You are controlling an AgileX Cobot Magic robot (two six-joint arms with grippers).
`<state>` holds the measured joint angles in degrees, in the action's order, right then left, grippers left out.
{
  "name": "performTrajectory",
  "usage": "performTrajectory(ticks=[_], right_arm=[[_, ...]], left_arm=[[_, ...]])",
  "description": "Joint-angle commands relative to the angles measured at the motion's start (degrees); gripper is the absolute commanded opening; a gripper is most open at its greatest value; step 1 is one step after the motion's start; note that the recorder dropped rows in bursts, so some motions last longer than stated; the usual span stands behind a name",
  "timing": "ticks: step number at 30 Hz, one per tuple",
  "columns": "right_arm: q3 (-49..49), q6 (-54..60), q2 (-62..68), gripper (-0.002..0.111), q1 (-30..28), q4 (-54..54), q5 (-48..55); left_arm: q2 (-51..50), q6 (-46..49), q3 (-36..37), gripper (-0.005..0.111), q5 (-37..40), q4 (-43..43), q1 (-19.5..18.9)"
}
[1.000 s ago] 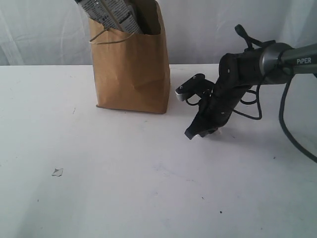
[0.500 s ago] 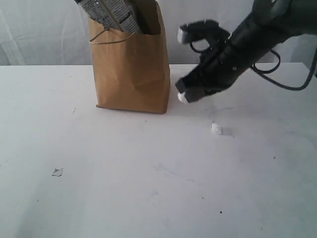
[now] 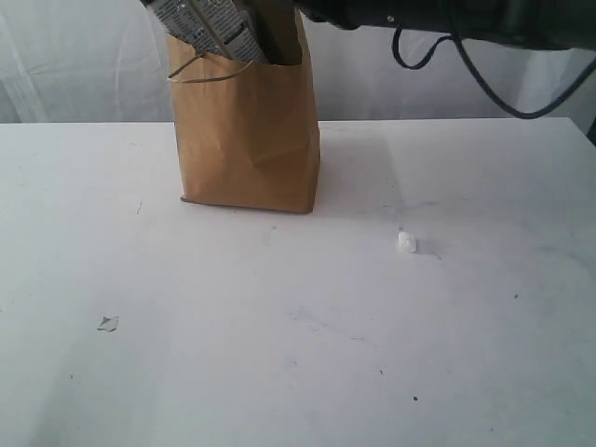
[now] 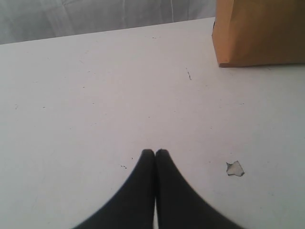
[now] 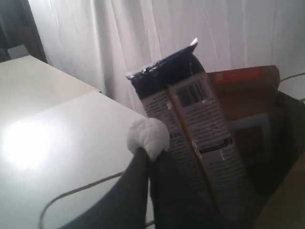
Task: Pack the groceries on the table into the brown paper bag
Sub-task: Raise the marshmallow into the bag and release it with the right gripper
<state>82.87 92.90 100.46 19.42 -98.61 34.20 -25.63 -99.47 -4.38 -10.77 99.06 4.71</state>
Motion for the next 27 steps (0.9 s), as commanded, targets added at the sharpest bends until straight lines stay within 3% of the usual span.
performTrajectory(ticks=[1,7,10,15,17,21,25,27], right_arm=[[3.4,3.0,5.5,0.0,0.1,-1.3,-1.0],[3.8,5.2,8.4,0.004,0.1,-1.3,-2.9],[3.8,8.2,8.9,0.017,0.1,-1.3,-3.1],[3.8,9.0,8.8,0.05,0.1,-1.3,-3.4],[3.8,9.0,8.1,0.055,0.1,-1.3,-3.9],[3.8,6.0,5.0,0.055,-0.1,-0.7,-6.7],[3.6,-13.1,-0.3,0.055,-0.4,27.2,-11.9],[2.9,-32.3,-2.8,0.055,-0.9,49.4,-11.9]], left_arm=[[0.4,-0.1,0.4,0.0,0.3,0.9,0.0],[0.4,-0.1,0.4,0.0,-0.1,0.9,0.0],[0.4,-0.1,0.4,0.0,-0.1,0.9,0.0],[0.4,-0.1,0.4,0.0,-0.1,0.9,0.0],[0.4,-0.1,0.4,0.0,-0.1,0.9,0.0],[0.4,-0.1,0.4,0.0,-0.1,0.9,0.0],[0.4,-0.1,0.4,0.0,-0.2,0.9,0.0],[0.4,-0.1,0.4,0.0,-0.2,0.9,0.0]])
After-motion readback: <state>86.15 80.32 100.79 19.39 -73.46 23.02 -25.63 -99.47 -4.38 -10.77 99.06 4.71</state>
